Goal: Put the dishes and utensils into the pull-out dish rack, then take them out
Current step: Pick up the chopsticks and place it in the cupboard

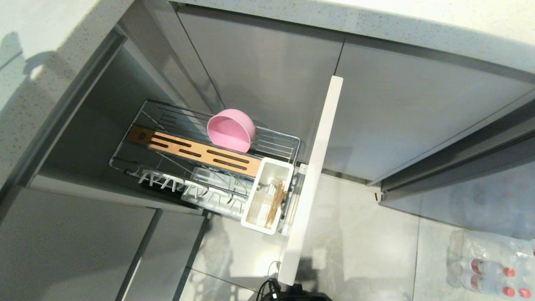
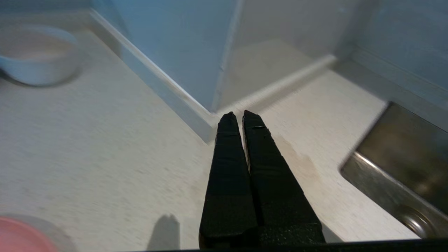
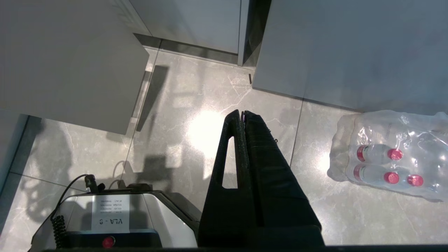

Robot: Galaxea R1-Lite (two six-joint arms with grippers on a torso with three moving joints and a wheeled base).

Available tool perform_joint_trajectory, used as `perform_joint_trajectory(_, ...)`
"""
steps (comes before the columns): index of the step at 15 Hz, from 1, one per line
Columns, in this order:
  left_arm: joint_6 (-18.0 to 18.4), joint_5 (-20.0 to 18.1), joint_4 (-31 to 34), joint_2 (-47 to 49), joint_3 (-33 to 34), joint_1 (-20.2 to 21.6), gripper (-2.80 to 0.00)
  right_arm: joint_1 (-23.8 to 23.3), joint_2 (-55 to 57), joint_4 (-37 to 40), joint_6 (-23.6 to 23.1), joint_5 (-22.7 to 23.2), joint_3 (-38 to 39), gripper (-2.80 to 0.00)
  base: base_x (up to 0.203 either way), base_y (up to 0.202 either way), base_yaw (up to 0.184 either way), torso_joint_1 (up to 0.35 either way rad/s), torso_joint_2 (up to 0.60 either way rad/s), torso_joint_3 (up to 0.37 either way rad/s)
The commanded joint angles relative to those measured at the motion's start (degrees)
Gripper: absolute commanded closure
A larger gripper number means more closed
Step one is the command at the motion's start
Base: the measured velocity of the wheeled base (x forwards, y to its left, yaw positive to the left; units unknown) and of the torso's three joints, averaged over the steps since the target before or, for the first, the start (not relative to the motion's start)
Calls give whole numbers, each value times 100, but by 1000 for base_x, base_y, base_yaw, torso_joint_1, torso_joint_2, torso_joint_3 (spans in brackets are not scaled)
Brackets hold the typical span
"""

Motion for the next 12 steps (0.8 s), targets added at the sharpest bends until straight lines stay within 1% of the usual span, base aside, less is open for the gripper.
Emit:
perform_joint_trajectory(1,-4,21,50,-92,-92,488,0,-2,0,-1,2,-2,0,0,0,0,0,0,0,0)
perform_joint_trajectory(2,-36,-18,242,-182,-143,813,0,-2,1,-5,2,0,0,0,0,0,0,0,0,0)
perform_joint_trajectory(4,-173,-78,906,-476,-189,1104,0,-2,0,-3,-1,0,0,0,0,0,0,0,0,0)
perform_joint_trajectory(5,-251,-89,1257,-590,-202,1334,0,-2,0,-5,-1,0,0,0,0,0,0,0,0,0)
perform_joint_trajectory(6,-322,-94,1658,-702,-202,1546,0,-2,0,-5,-1,2,0,0,0,0,0,0,0,0)
perform_joint_trajectory(8,-480,-190,2620,-997,-216,1815,0,-2,4,0,-1,-2,0,0,0,0,0,0,0,0)
perform_joint_trajectory(9,-582,-258,3110,-1108,-252,2101,0,-2,0,-4,-1,2,0,0,0,0,0,0,0,0)
perform_joint_trajectory(10,-761,-348,3663,-1171,-368,2419,0,-2,8,-4,-1,-5,0,0,0,0,0,0,0,0)
perform_joint_trajectory(11,-1157,-532,4183,-1191,-554,2723,0,-2,2,-5,-1,-1,0,0,0,0,0,0,0,0)
perform_joint_trajectory(12,-1556,-792,4792,-1166,-718,3115,0,-2,7,-4,-1,-2,0,0,0,0,0,0,0,0)
